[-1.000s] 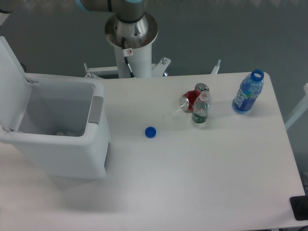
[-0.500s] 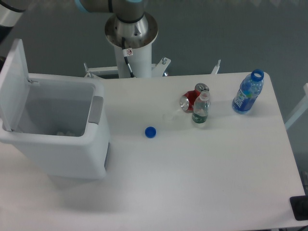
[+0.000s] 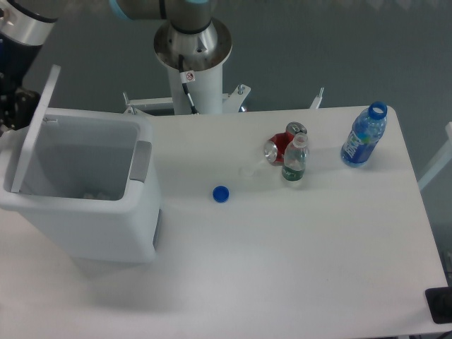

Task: Close the trash can

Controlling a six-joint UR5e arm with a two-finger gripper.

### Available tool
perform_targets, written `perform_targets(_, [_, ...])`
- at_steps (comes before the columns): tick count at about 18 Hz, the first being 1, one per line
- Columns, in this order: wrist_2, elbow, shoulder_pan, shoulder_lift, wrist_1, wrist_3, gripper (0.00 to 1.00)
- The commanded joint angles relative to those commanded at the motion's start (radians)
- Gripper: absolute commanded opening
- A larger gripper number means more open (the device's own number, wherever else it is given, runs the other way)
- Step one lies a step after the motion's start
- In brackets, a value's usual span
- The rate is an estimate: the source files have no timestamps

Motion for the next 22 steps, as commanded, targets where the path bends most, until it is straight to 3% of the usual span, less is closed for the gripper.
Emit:
perform_targets(16, [0.243,-0.032,0.023,-0.003,-0.003,-0.002,0.99])
perform_targets(22, [0.252,-0.034,0.038,-0.002,-0.006,-0.003,0.60])
